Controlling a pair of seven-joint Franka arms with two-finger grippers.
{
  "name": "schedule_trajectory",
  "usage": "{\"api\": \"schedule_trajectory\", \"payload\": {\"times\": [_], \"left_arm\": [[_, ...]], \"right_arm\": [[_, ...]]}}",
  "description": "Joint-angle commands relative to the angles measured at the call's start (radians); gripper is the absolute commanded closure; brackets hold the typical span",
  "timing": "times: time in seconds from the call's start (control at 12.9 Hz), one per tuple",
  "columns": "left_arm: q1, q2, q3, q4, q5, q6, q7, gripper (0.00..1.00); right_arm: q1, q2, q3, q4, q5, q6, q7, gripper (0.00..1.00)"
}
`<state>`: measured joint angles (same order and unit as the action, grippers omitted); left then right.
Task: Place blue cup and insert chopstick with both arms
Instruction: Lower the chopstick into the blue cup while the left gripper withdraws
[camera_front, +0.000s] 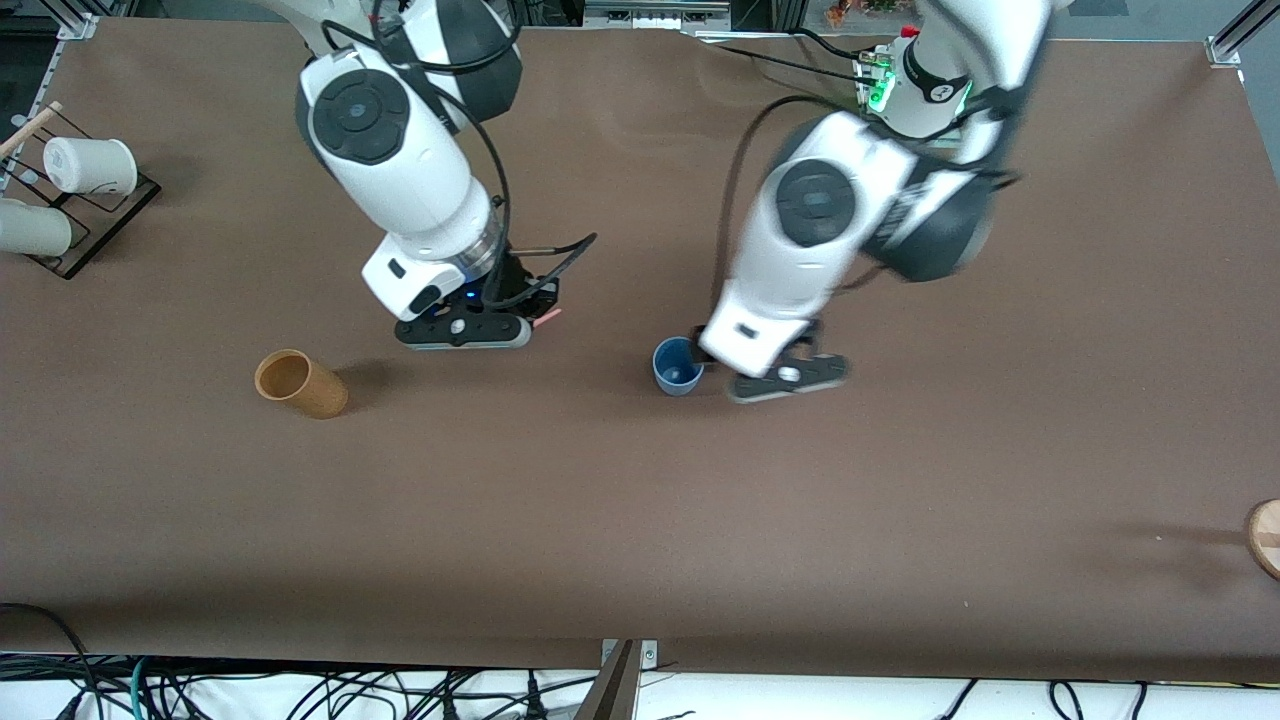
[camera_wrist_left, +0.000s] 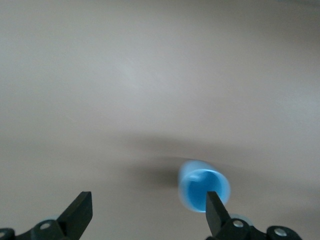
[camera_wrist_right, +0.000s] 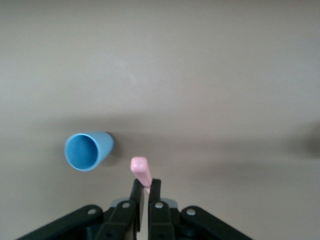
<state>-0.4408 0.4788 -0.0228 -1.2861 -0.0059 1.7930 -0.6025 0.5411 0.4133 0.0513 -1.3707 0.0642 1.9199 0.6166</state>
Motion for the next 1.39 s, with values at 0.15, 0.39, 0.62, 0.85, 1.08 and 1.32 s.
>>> {"api": "schedule_trajectory", "payload": {"times": [0.15, 0.39, 0.62, 0.85, 1.08, 1.32], "left_arm": [[0.215, -0.225, 0.044, -0.062, -0.014, -0.179, 0.375, 0.0], [0.221, -0.331, 0.197, -0.068, -0.034, -0.332, 0.403, 0.0], [0.238, -0.359, 0.208, -0.091, -0.034, -0.425, 0.406, 0.0], [0.269, -0.365, 0.208, -0.099, -0.031, -0.397, 0.65, 0.0], [0.268, -0.362, 0.202, -0.098, -0.031, -0.396, 0.675, 0.0], [0.261, -0.355, 0.202, -0.088, -0.029, -0.397, 0.682, 0.0]], "right_arm": [[0.097, 0.14, -0.011, 0.171, 0.002, 0.042, 0.194, 1.0], [0.151, 0.215, -0.011, 0.191, -0.055, 0.135, 0.303, 1.0], [0.175, 0.265, -0.011, 0.193, -0.113, 0.182, 0.359, 1.0], [0.181, 0.277, -0.013, 0.193, -0.116, 0.183, 0.362, 1.0], [0.183, 0.295, -0.013, 0.19, -0.151, 0.189, 0.364, 0.72], [0.178, 0.299, -0.016, 0.191, -0.155, 0.16, 0.351, 0.0]]}}
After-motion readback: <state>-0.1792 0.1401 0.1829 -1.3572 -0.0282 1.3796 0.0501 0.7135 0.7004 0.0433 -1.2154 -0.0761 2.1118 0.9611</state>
